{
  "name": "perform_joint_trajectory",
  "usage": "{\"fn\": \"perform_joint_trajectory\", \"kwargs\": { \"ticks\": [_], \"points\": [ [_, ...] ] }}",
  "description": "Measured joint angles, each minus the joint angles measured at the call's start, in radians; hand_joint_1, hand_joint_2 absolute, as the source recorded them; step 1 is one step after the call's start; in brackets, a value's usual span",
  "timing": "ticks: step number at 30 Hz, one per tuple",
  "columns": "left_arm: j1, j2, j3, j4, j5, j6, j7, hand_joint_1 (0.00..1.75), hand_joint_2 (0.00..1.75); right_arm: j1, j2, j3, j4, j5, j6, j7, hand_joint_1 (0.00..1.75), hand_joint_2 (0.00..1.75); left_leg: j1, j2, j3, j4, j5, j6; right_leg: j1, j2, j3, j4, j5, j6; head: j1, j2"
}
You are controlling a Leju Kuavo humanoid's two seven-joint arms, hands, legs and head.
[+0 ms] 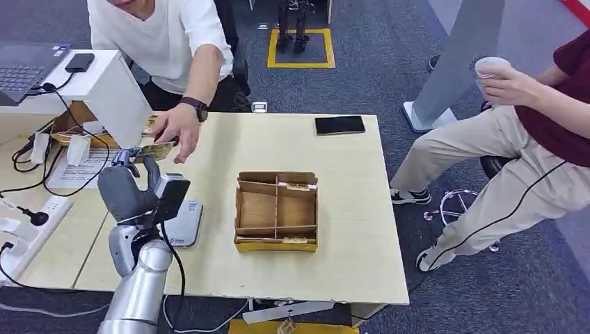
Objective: Pass the card to the sensor for recognition and then transmit it.
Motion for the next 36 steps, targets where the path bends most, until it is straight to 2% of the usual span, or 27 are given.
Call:
{"fn": "perform_joint_trajectory", "kwargs": {
  "ticks": [5,10,11,12,13,14,18,26,31,36],
  "points": [
    [-0.09,0.054,-0.083,0.062,0.076,0.0,0.115,1.75,1.75,0.0,-0.002,0.008,0.001,0.011,0.0,0.006,0.0,1.75,0.0,0.0,0.0,0.0,0.0,0.0,0.0,0.0,0.0,0.0,0.0,0.0,0.0,0.0],
    [-0.154,0.095,-0.144,0.106,0.097,-0.006,0.142,1.75,1.75,-0.003,-0.003,0.019,0.006,0.012,-0.001,0.006,0.0,1.75,0.0,0.0,0.0,0.0,0.0,0.0,0.0,0.0,0.0,0.0,0.0,0.0,0.0,0.0],
    [-0.162,0.098,-0.154,0.113,0.112,-0.01,0.146,1.69,1.75,-0.002,-0.003,0.021,0.007,0.012,-0.001,0.006,0.0,1.75,0.0,0.0,0.0,0.0,0.0,0.0,0.0,0.001,0.0,0.0,0.0,0.0,0.0,0.0],
    [-0.171,0.104,-0.163,0.121,0.12,-0.013,0.149,1.36,1.75,-0.002,-0.004,0.023,0.008,0.013,-0.001,0.006,0.0,1.75,0.0,0.0,0.0,0.0,0.0,0.0,0.0,0.0,0.0,0.0,0.0,0.0,0.0,0.0],
    [-0.18,0.107,-0.172,0.128,0.128,-0.018,0.155,0.21,1.75,-0.003,-0.004,0.024,0.01,0.016,-0.001,0.006,0.0,1.75,0.0,0.0,0.0,0.0,0.0,0.0,0.0,0.0,0.0,0.0,0.0,0.0,0.0,0.0],
    [-0.192,0.11,-0.177,0.133,0.138,-0.022,0.156,0.0,1.75,-0.005,-0.004,0.024,0.011,0.018,-0.001,0.006,0.0,1.75,0.0,0.0,0.0,0.0,0.0,0.0,0.0,0.0,0.0,0.0,0.0,0.0,0.0,0.0],
    [-0.219,0.114,-0.207,0.149,0.249,-0.024,0.136,0.0,1.75,-0.012,-0.004,0.036,0.02,0.019,-0.02,0.002,0.0,1.75,0.0,0.0,0.0,0.0,0.0,0.0,0.0,0.001,0.0,0.0,0.0,0.0,0.0,0.0],
    [-0.234,0.122,-0.235,0.15,0.263,-0.011,0.128,0.0,1.75,-0.013,-0.009,0.044,0.025,0.009,-0.033,-0.006,0.0,1.75,0.0,0.0,0.0,0.0,0.0,0.0,0.0,0.001,0.0,0.0,0.0,0.0,0.0,0.0],
    [-0.225,0.124,-0.235,0.128,0.287,-0.01,0.08,0.0,1.75,-0.011,-0.011,0.044,0.029,0.006,-0.034,-0.003,0.0,1.75,0.0,0.0,0.0,0.0,0.0,0.0,0.0,0.001,0.0,0.0,0.0,0.0,0.0,0.0],
    [-0.173,0.129,-0.235,0.067,0.334,-0.009,0.034,0.0,1.75,-0.007,-0.011,0.044,0.029,-0.001,-0.034,-0.003,0.0,1.75,0.0,0.0,0.0,0.0,0.0,0.0,0.0,0.001,0.0,0.0,0.0,0.0,0.0,0.0]
  ]
}}
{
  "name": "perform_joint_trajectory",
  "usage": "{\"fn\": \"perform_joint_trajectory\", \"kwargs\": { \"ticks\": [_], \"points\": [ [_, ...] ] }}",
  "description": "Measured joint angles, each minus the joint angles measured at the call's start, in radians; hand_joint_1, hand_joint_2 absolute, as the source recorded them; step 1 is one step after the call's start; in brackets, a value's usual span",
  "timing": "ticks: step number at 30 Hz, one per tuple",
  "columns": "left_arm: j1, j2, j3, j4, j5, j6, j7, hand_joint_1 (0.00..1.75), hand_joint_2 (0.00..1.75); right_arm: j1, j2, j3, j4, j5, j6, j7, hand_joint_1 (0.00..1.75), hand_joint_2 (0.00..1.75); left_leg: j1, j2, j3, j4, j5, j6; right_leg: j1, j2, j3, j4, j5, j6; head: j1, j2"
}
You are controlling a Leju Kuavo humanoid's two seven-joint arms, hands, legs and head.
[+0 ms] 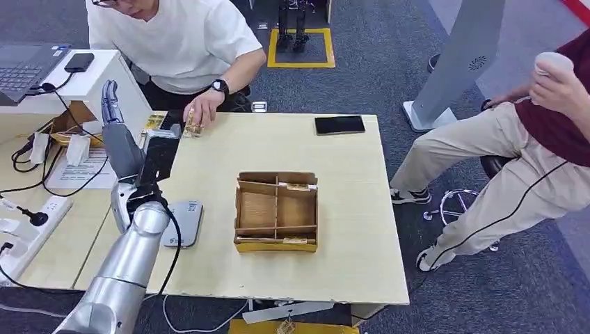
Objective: Pass the card to the sensor for recognition and then transmit it.
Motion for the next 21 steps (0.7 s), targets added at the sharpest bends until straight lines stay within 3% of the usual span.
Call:
{"fn": "perform_joint_trajectory", "kwargs": {
  "ticks": [11,19,21],
  "points": [
    [0.26,0.034,-0.03,-0.26,0.276,-0.013,-0.162,0.0,1.75,0.022,0.01,-0.002,-0.023,-0.018,0.009,0.01,0.0,1.75,0.0,0.0,0.0,0.0,-0.001,0.0,0.0,0.0,-0.001,0.0,-0.001,0.0,0.0,0.0],
    [0.399,0.058,-0.064,-0.41,0.365,-0.064,-0.272,0.0,1.75,0.031,0.018,-0.008,-0.063,-0.027,0.023,-0.009,0.0,1.75,0.0,0.001,0.0,0.0,-0.001,0.0,0.0,0.001,-0.001,0.0,-0.001,0.0,0.0,0.0],
    [0.439,0.07,-0.079,-0.457,0.377,-0.105,-0.292,0.0,1.75,0.035,0.021,-0.013,-0.077,-0.027,0.032,-0.009,0.0,1.75,0.0,0.001,0.0,0.0,-0.001,0.0,0.0,0.001,-0.001,0.0,-0.001,0.0,0.0,0.0]
  ]
}}
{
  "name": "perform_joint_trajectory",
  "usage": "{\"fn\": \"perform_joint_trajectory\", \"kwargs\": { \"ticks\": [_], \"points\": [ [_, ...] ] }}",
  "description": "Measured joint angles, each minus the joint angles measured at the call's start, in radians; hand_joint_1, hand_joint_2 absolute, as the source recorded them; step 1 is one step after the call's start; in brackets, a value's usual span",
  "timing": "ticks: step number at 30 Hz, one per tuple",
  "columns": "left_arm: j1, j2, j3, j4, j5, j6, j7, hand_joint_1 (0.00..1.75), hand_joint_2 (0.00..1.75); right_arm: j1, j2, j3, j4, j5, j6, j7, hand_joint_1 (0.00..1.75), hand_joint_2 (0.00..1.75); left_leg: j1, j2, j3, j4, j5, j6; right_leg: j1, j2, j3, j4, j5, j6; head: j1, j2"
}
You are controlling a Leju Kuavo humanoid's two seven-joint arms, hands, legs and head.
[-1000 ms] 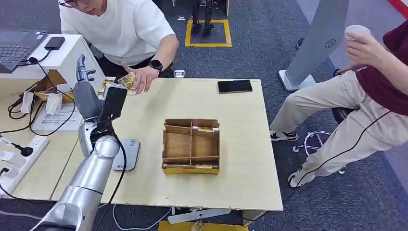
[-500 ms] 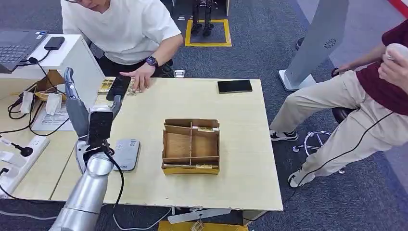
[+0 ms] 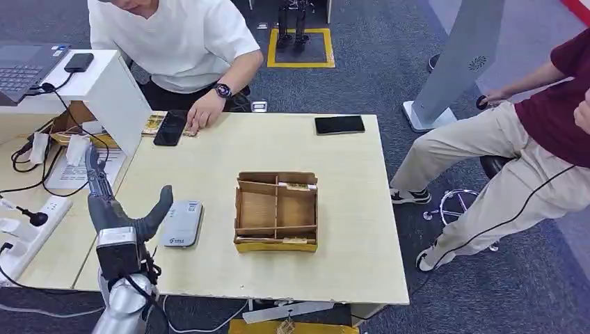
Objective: Pass the card to the sensor for recognition and then transmit it.
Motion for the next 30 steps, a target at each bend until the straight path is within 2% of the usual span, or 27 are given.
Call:
{"fn": "perform_joint_trajectory", "kwargs": {
  "ticks": [2,5,9,10,14,18,30],
  "points": [
    [0.038,0.019,-0.022,-0.043,0.024,-0.073,-0.014,0.0,1.75,0.004,0.005,-0.006,-0.016,0.007,0.008,0.0,0.0,1.75,0.0,0.0,0.0,0.0,0.0,0.0,0.0,0.0,0.0,0.0,0.0,0.0,0.0,0.0],
    [0.072,0.044,-0.047,-0.08,0.041,-0.125,-0.028,0.0,1.75,0.008,0.008,-0.01,-0.033,0.022,0.01,0.0,0.0,1.75,0.0,0.0,0.0,0.0,-0.001,0.0,0.0,0.0,0.0,0.0,0.0,0.0,0.0,0.0],
    [0.108,0.068,-0.059,-0.099,0.033,-0.237,-0.077,0.0,1.75,0.013,0.008,-0.01,-0.045,0.061,0.007,0.004,0.0,1.75,0.0,0.0,0.0,0.0,-0.001,0.0,0.0,0.0,0.0,0.0,0.0,0.0,0.0,0.0],
    [0.118,0.072,-0.061,-0.101,0.026,-0.248,-0.086,0.0,1.75,0.014,0.008,-0.01,-0.049,0.064,0.007,0.003,0.0,1.75,0.0,0.0,0.0,0.0,-0.001,0.0,0.0,0.0,0.0,0.0,0.0,0.0,0.0,0.0],
    [0.137,0.073,-0.071,-0.101,-0.01,-0.255,-0.105,0.0,1.75,0.016,0.008,-0.011,-0.062,0.072,0.01,0.0,0.0,1.75,0.0,0.0,0.0,0.0,-0.001,0.0,0.0,0.0,0.0,0.0,0.0,0.0,0.0,0.0],
    [0.137,0.076,-0.093,-0.098,-0.12,-0.213,-0.113,0.0,1.75,0.015,0.008,-0.011,-0.064,0.084,0.011,-0.001,0.0,1.75,0.0,0.0,0.0,0.0,-0.001,0.0,0.0,0.0,0.0,0.0,0.0,0.0,0.0,0.0],
    [0.109,0.12,-0.228,-0.049,-0.256,-0.201,-0.108,0.0,1.75,0.009,-0.008,-0.011,-0.045,0.108,0.003,-0.002,0.0,1.75,0.0,0.0,0.0,0.0,-0.001,0.0,0.0,0.0,0.0,0.0,0.0,0.0,0.0,0.0]
  ]
}}
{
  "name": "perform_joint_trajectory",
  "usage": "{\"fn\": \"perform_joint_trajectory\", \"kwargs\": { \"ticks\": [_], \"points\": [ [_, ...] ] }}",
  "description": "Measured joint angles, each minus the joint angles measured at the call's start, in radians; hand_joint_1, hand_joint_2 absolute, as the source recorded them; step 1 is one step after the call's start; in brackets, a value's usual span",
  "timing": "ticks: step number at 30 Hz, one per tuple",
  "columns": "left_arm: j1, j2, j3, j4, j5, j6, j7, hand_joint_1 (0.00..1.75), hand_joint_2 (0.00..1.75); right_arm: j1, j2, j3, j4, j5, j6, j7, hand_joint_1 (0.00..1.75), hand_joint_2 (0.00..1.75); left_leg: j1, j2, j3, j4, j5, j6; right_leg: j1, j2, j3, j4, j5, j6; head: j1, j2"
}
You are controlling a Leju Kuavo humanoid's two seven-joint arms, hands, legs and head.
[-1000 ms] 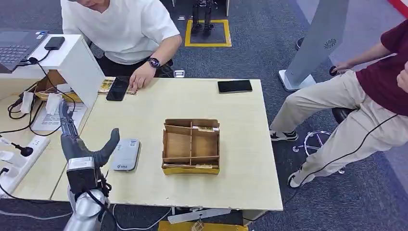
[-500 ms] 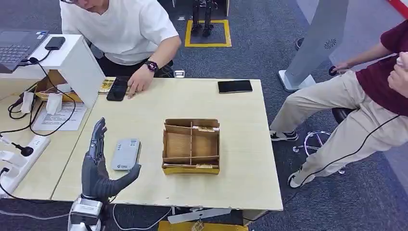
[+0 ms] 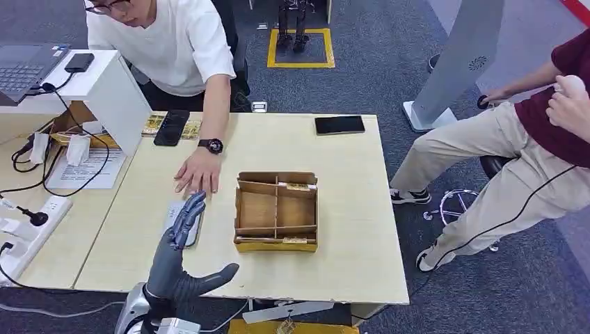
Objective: Pass the card to the sensor for recognition and then transmit it.
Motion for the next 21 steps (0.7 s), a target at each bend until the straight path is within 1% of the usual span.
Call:
{"fn": "perform_joint_trajectory", "kwargs": {
  "ticks": [3,8,12,17,19,21],
  "points": [
    [-0.012,0.007,-0.022,0.019,-0.033,0.006,0.018,0.0,1.75,-0.001,-0.005,-0.001,0.007,0.003,-0.001,0.0,0.0,1.75,0.0,0.0,0.0,0.0,0.0,0.0,0.0,0.0,0.0,0.0,0.0,0.0,0.0,0.0],
    [-0.047,0.023,-0.066,0.067,-0.153,0.035,0.076,0.0,1.75,-0.004,-0.013,-0.003,0.018,0.01,-0.002,0.0,0.0,1.75,0.0,0.0,0.0,0.0,0.0,0.0,0.0,0.0,0.0,0.0,0.0,0.0,0.0,0.0],
    [-0.064,0.03,-0.092,0.092,-0.171,0.043,0.085,0.0,1.75,-0.004,-0.018,-0.003,0.024,0.013,-0.002,0.0,0.0,1.75,0.0,0.0,0.0,0.0,0.0,0.0,0.0,0.0,0.0,0.0,0.0,0.0,0.0,0.0],
    [-0.071,0.035,-0.103,0.11,-0.174,0.044,0.086,0.0,1.75,-0.005,-0.021,-0.003,0.029,0.013,-0.002,-0.001,0.0,1.75,0.0,0.0,0.0,0.0,0.0,0.0,0.0,0.0,0.0,0.0,0.0,0.0,0.0,0.0],
    [-0.075,0.036,-0.108,0.117,-0.195,0.05,0.1,0.0,1.75,-0.005,-0.022,-0.003,0.031,0.015,-0.002,-0.002,0.0,1.75,0.0,0.0,0.0,0.0,0.0,0.0,0.0,0.0,0.0,0.0,0.0,0.0,0.0,0.0],
    [-0.087,0.04,-0.122,0.129,-0.245,0.061,0.134,0.0,1.75,-0.005,-0.022,-0.003,0.032,0.019,-0.001,-0.002,0.0,1.75,0.0,0.0,0.0,0.0,0.0,0.0,0.0,0.0,0.0,0.0,0.0,0.0,0.0,0.0]
  ]
}}
